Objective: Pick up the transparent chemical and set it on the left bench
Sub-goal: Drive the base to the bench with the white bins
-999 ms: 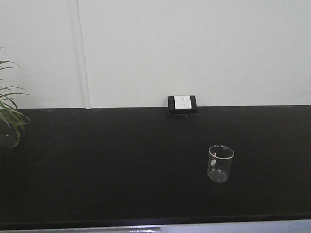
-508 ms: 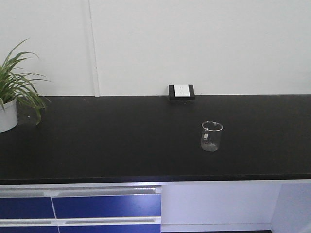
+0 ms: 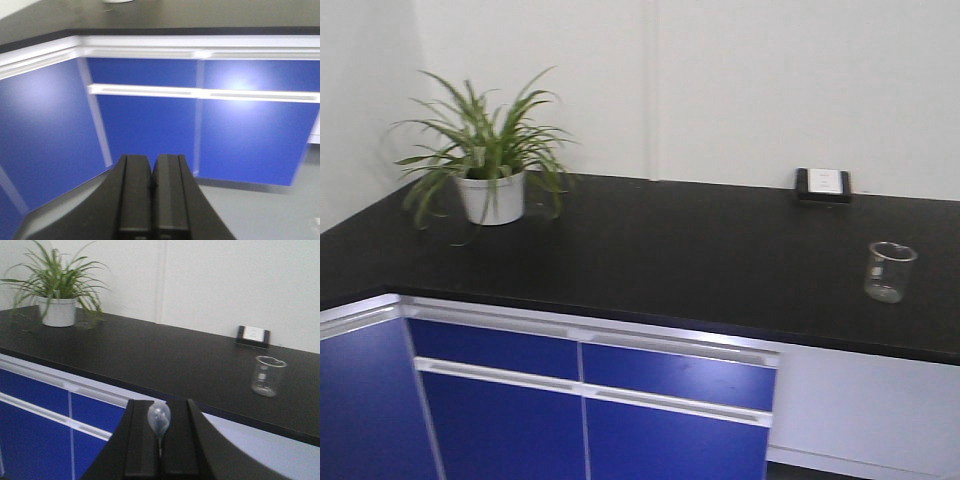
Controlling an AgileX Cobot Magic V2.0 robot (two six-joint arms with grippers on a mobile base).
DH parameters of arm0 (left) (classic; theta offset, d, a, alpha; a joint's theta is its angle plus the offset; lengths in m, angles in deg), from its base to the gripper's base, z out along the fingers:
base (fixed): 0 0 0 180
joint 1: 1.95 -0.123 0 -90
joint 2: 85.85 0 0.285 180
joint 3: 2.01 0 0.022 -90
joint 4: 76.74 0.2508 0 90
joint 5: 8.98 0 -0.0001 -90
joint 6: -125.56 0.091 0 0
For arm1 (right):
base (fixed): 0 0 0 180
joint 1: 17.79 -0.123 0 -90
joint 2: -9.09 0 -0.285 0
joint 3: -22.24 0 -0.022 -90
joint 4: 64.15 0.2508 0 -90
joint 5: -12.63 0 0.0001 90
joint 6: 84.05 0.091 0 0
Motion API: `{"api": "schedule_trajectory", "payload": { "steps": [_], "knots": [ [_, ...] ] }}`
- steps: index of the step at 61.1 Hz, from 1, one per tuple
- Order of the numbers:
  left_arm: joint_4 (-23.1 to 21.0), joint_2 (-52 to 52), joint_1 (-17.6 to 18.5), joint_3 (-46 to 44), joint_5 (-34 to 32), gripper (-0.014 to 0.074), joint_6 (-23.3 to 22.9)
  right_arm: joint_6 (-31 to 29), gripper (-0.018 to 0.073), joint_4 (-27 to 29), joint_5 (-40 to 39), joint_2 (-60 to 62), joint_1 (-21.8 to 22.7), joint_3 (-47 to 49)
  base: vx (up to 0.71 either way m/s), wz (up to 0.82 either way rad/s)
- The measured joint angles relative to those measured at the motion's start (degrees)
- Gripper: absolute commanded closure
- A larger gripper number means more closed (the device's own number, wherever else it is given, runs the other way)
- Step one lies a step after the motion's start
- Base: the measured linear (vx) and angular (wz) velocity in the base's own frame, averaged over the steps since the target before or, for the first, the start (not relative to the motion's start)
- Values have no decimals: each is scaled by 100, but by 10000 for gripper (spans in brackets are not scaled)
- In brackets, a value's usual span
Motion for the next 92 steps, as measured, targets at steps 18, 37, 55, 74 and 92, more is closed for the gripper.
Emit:
{"api": "schedule_trajectory", "payload": {
  "steps": [18, 37, 55, 74, 92],
  "knots": [
    [0, 0, 0, 0, 0, 600, 0, 0, 564, 0, 0, 0, 0, 0, -15, 88],
    [0, 0, 0, 0, 0, 600, 0, 0, 564, 0, 0, 0, 0, 0, -7, 91],
    [0, 0, 0, 0, 0, 600, 0, 0, 564, 0, 0, 0, 0, 0, 4, 80],
    [0, 0, 0, 0, 0, 600, 0, 0, 564, 0, 0, 0, 0, 0, 12, 73],
    [0, 0, 0, 0, 0, 600, 0, 0, 564, 0, 0, 0, 0, 0, 19, 68]
  ]
}}
